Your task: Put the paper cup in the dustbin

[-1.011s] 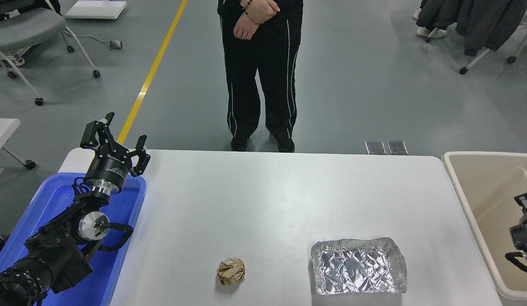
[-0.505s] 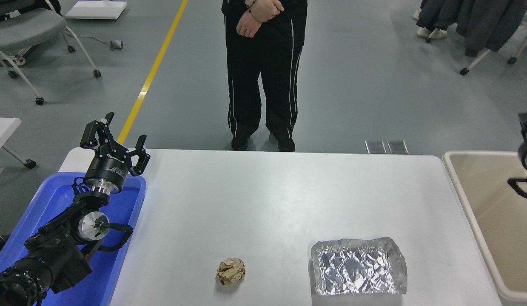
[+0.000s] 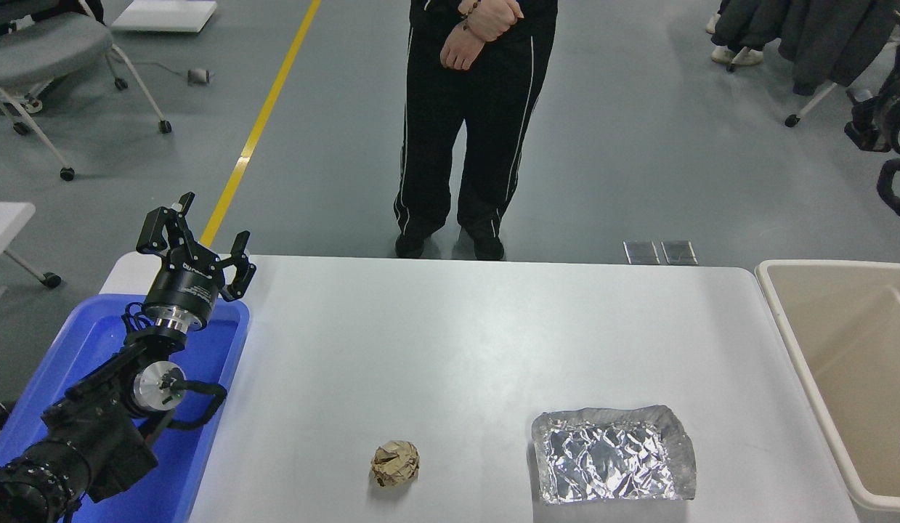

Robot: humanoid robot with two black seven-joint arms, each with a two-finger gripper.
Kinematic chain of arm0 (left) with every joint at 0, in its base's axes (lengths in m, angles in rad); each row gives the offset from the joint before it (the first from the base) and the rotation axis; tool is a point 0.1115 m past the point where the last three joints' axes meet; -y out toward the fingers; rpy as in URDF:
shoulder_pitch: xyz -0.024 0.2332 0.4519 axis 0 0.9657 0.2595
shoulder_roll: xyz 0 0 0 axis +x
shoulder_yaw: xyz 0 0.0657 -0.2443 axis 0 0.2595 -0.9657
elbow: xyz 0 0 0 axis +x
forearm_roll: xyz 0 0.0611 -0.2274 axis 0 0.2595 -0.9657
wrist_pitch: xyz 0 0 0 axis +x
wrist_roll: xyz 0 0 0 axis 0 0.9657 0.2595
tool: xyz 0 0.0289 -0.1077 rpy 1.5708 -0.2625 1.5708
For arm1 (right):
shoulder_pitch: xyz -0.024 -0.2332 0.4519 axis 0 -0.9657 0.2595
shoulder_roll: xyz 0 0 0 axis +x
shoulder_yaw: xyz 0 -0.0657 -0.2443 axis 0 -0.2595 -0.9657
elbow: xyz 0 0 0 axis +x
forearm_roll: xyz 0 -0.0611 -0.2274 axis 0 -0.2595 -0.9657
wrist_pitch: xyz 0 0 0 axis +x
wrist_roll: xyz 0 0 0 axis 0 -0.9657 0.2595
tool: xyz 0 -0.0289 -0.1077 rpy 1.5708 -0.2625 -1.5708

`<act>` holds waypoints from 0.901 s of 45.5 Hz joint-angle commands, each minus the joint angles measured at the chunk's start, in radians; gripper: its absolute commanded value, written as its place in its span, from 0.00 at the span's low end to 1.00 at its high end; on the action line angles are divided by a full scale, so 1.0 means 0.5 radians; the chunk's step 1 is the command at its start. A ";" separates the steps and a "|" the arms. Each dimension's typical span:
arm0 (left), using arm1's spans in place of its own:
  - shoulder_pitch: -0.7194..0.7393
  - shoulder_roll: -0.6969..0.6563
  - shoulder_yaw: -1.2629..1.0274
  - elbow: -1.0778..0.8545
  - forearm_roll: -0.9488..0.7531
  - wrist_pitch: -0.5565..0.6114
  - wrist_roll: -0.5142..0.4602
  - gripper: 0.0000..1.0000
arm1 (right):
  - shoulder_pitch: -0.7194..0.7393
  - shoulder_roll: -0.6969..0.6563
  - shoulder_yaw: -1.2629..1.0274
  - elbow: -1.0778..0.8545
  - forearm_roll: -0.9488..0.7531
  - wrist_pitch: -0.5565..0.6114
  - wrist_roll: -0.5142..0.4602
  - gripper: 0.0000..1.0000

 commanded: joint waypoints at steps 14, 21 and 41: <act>0.000 0.000 0.000 0.002 0.000 0.000 0.000 1.00 | -0.834 0.496 0.757 0.222 -0.008 0.389 0.046 0.99; 0.000 0.000 0.000 0.002 0.000 0.000 0.000 1.00 | -0.923 0.503 0.720 0.201 -0.039 0.429 0.279 0.99; 0.000 0.000 0.000 -0.001 0.000 0.000 0.000 1.00 | -0.957 0.515 0.484 -0.088 -0.036 0.478 0.528 0.99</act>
